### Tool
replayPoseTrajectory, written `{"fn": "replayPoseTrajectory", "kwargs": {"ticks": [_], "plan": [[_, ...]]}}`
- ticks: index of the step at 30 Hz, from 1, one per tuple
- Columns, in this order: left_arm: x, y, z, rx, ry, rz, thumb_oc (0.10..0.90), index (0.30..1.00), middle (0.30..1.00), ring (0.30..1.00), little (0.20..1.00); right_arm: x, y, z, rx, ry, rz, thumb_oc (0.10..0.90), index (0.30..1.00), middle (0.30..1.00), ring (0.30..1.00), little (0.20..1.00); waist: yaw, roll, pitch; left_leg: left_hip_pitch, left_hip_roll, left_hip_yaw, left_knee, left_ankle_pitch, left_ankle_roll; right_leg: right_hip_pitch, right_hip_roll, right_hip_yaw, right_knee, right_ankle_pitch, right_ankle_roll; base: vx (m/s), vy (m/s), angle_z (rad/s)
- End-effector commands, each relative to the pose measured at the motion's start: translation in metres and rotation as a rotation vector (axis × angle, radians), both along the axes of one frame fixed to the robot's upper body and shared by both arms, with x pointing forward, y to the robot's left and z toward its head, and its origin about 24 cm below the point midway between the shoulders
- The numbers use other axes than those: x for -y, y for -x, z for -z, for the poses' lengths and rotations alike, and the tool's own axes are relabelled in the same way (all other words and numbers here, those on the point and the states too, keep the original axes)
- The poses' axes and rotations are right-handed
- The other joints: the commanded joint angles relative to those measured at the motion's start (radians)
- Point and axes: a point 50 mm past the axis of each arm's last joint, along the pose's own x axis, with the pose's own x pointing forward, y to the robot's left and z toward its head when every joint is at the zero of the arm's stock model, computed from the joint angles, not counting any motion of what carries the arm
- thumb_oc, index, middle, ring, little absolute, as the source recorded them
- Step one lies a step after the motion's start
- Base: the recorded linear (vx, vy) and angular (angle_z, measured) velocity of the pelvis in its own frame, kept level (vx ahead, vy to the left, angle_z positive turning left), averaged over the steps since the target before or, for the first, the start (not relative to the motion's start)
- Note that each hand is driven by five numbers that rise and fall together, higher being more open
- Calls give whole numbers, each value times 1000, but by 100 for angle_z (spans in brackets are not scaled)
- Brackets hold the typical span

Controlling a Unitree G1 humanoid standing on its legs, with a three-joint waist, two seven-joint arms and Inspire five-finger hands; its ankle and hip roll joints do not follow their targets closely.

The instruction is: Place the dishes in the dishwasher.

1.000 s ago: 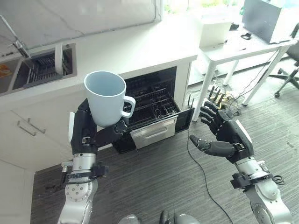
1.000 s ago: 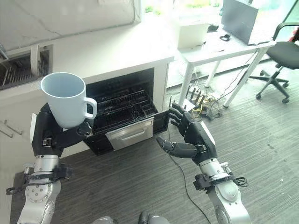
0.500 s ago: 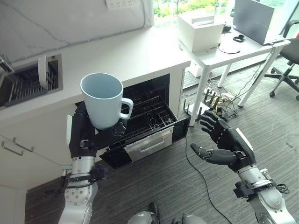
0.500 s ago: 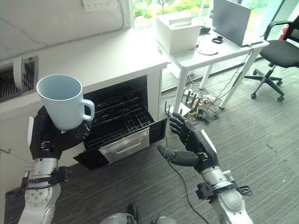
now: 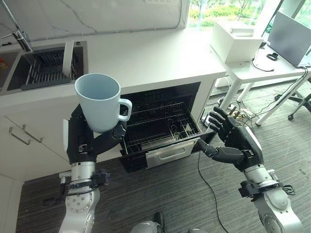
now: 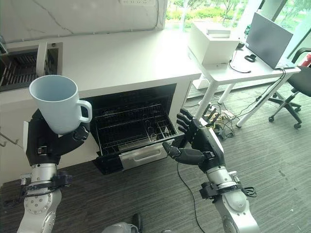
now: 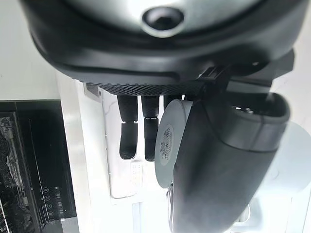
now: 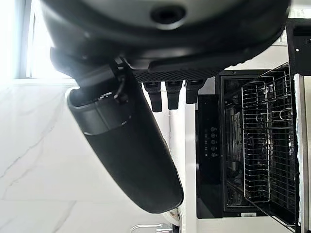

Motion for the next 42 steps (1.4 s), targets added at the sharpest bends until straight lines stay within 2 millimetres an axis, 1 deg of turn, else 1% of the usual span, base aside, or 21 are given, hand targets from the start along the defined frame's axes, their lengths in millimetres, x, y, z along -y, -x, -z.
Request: {"fn": "replayPoseTrajectory", "kwargs": {"ticks": [1, 2, 3, 4, 6, 8, 10, 13, 14, 16, 17, 19, 20, 21, 22, 23, 24, 28, 34, 36, 42], "plan": [[4, 1, -52, 300, -104, 34, 400, 300, 300, 300, 300, -10, -8, -34, 235, -25, -27, 800, 900, 900, 900, 900, 5, -8, -49, 37, 7, -116, 45, -129, -93, -41, -42, 9, -98, 227, -17, 140, -122, 1], [3, 0, -53, 299, -104, 38, 400, 300, 300, 300, 300, -10, -8, -33, 233, -27, -26, 800, 900, 900, 900, 900, 0, -5, -47, 41, 8, -125, 45, -129, -96, -26, -44, 7, -140, 224, -19, 191, -220, 19], [4, -2, -55, 301, -111, 49, 400, 300, 300, 300, 300, -8, -7, -32, 233, -32, -22, 800, 900, 900, 900, 900, -7, -6, -45, 46, 8, -135, 45, -134, -98, -23, -69, 28, -212, 226, -20, 174, -311, 38], [5, -5, -58, 301, -122, 68, 400, 300, 300, 300, 300, -6, -5, -32, 236, -34, -9, 800, 900, 900, 900, 900, -23, -17, -35, 62, 3, -144, 45, -146, -99, -80, -126, 85, -212, 202, -13, 201, -416, 65], [9, -8, -60, 303, -137, 68, 400, 300, 300, 300, 300, -8, -4, -34, 249, -41, -34, 800, 900, 900, 900, 900, -43, -22, -28, 89, 9, -143, 45, -170, -109, -153, -181, 147, -212, 211, 12, 193, -383, 71], [10, -7, -62, 308, -141, 49, 400, 300, 300, 300, 300, -13, -7, -35, 227, -41, -55, 800, 900, 900, 900, 900, -52, -20, -20, 119, 14, -146, 45, -189, -114, -214, -199, 168, -212, 255, 26, 202, -323, 42], [8, -6, -63, 313, -141, 27, 400, 300, 300, 300, 300, -16, -8, -35, 204, -4, -98, 800, 900, 900, 900, 900, -55, -24, -24, 125, 16, -161, 45, -204, -113, -207, -179, 197, -212, 216, 31, 181, -377, 57], [8, -5, -63, 300, -120, 10, 400, 300, 300, 300, 300, -18, -14, -34, 133, 19, -164, 800, 900, 900, 900, 900, -38, -45, -52, 139, 101, -112, 45, -199, -169, -181, -192, 112, -212, 180, 43, 162, -514, 59], [7, -2, -63, 296, -107, 16, 400, 300, 300, 300, 300, -18, -13, -36, 131, 19, -204, 800, 900, 900, 900, 900, -37, -44, -60, 143, 139, -90, 45, -188, -194, -168, -188, 82, -212, 163, 29, 124, -488, 24], [8, 0, -64, 294, -101, 35, 400, 300, 300, 300, 300, -15, -14, -38, 125, 33, -200, 800, 900, 900, 900, 900, -35, -42, -66, 126, 202, -48, 45, -150, -221, -144, -176, 45, -212, 138, 6, 30, -388, 54], [10, -1, -65, 297, -95, 46, 400, 300, 300, 300, 300, -12, -15, -42, 129, 31, -182, 800, 900, 900, 900, 900, -35, -39, -66, 101, 241, -15, 45, -115, -234, -123, -168, 16, -212, 119, -8, -3, -324, 75], [12, -3, -64, 291, -79, 53, 400, 300, 300, 300, 300, -8, -14, -43, 133, 26, -162, 800, 900, 900, 900, 900, -40, -29, -62, 94, 269, 19, 45, -97, -243, -99, -162, -14, -212, 99, -15, -16, -240, 54], [12, -3, -63, 304, -58, 50, 400, 300, 300, 300, 300, -1, -11, -43, 142, 11, -121, 800, 900, 900, 900, 900, -59, -23, -65, 87, 300, 113, 45, -79, -244, -83, -173, -68, -212, 88, -19, 12, -194, 42], [13, -4, -62, 307, -52, 71, 400, 300, 300, 300, 300, 5, -8, -41, 142, 0, -89, 800, 900, 900, 900, 900, -76, -16, -73, 101, 322, 177, 45, -94, -257, -64, -184, -103, -212, 69, -6, -1, -169, 65], [13, -4, -61, 308, -50, 79, 400, 300, 300, 300, 300, 6, -7, -41, 143, -2, -80, 800, 900, 900, 900, 900, -82, -15, -73, 104, 329, 202, 45, -92, -259, -60, -189, -120, -212, 70, -4, 1, -85, 131], [14, -4, -61, 310, -48, 98, 400, 300, 300, 300, 300, 9, -6, -40, 148, 0, -59, 800, 900, 900, 900, 900, -89, -12, -73, 107, 334, 234, 45, -89, -261, -57, -196, -142, -212, 72, -3, -84, -70, 145], [16, -4, -59, 319, -52, 109, 400, 300, 300, 300, 300, 11, -8, -38, 153, -5, -54, 800, 900, 900, 900, 900, -102, -5, -70, 108, 332, 240, 45, -91, -264, -59, -193, -149, -212, 74, -4, -70, -39, 112], [22, -7, -54, 308, -80, 116, 400, 300, 300, 300, 300, 5, -14, -37, 158, -51, -109, 800, 900, 900, 900, 900, -101, 0, -78, 100, 302, 182, 45, -106, -260, -55, -169, -111, -212, 63, -8, 2, 18, 24], [30, -15, -49, 280, -113, 139, 400, 300, 300, 300, 300, -2, -19, -37, 153, -77, -153, 800, 900, 900, 900, 900, -99, -1, -95, 122, 287, 177, 45, -122, -259, -35, -166, -107, -212, 58, -3, 34, 31, 10], [29, -15, -52, 349, -101, 92, 400, 300, 300, 300, 300, -5, -23, -37, 132, -124, -204, 800, 900, 900, 900, 900, -93, -7, -98, 132, 276, 172, 45, -135, -253, -29, -171, -106, -212, 63, 3, 38, 50, 6], [40, -30, -45, 312, -219, 106, 400, 300, 300, 300, 300, -4, -31, -46, 134, -214, -259, 800, 900, 900, 900, 900, -87, -32, -100, 151, 265, 163, 45, -158, -245, -19, -174, -107, -212, 72, 16, 19, 6, 0]]}}
